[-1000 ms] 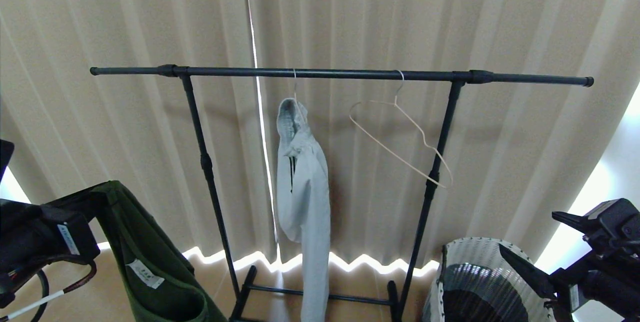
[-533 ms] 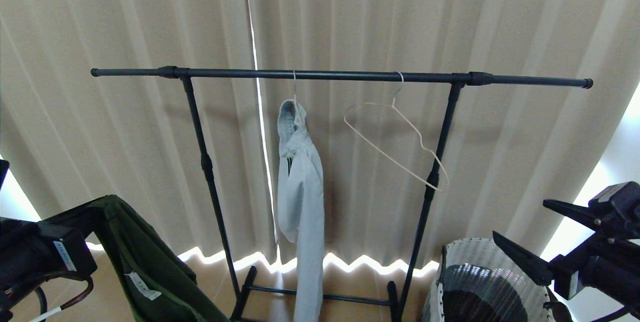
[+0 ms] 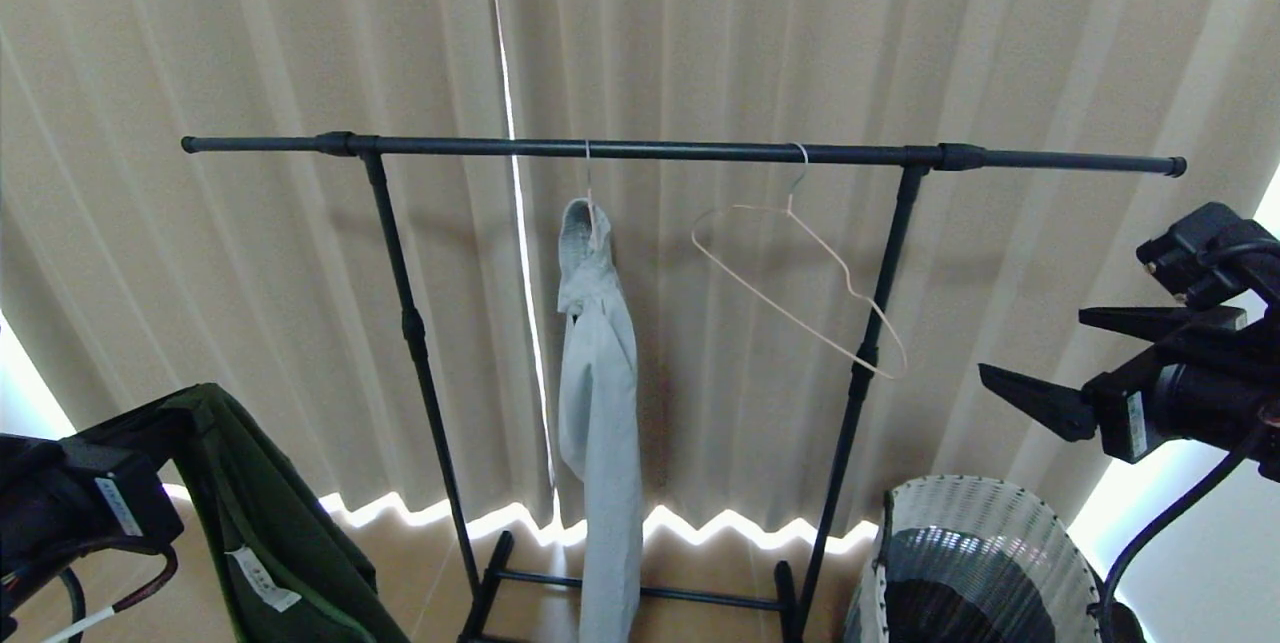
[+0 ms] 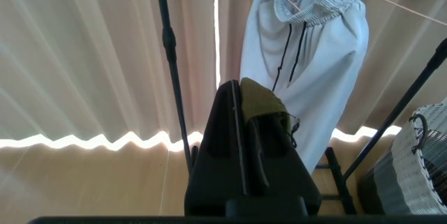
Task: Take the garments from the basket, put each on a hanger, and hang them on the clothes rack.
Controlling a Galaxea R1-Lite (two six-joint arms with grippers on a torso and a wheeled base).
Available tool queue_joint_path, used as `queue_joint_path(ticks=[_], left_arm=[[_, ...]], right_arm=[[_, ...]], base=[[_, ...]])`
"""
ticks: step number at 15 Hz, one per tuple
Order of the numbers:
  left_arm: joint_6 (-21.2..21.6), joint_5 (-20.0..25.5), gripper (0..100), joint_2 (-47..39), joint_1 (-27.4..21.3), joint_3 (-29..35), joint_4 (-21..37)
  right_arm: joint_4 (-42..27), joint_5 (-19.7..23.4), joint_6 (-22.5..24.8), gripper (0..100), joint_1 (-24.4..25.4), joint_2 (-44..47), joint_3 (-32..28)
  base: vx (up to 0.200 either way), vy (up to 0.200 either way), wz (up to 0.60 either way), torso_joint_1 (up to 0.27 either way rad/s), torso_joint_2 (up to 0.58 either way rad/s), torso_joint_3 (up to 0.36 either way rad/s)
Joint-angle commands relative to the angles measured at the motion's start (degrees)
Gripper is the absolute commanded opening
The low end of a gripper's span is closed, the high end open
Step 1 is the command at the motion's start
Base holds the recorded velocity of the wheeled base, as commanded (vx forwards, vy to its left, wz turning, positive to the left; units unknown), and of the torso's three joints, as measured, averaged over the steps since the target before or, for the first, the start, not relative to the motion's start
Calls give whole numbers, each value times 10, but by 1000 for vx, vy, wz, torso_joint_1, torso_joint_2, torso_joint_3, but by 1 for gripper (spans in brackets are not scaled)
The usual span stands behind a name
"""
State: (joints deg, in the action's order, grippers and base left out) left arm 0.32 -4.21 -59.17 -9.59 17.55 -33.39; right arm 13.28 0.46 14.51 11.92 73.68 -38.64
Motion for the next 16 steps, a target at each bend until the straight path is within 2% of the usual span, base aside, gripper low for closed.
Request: queue_joint_path(ticks=[1,11,13,16], left_arm=[[-1,0,0,-2,0,0,0],[0,1,0,2,-2,-2,-1],[1,1,0,1,-2,-2,-1],[1,1,0,0,-2,-2,-1]], right_arm=[[-6,-5,1,100,1,7,-28],[-21,-13,1,100,26,9,-21],[-48,-21,2,100,48,23,-28],[-48,-57,2,100,62,74,-54]], base=[[0,0,0,0,0,0],[200,0,0,3,2,3],[200,0,0,2,5,0],[0,0,0,0,0,0]])
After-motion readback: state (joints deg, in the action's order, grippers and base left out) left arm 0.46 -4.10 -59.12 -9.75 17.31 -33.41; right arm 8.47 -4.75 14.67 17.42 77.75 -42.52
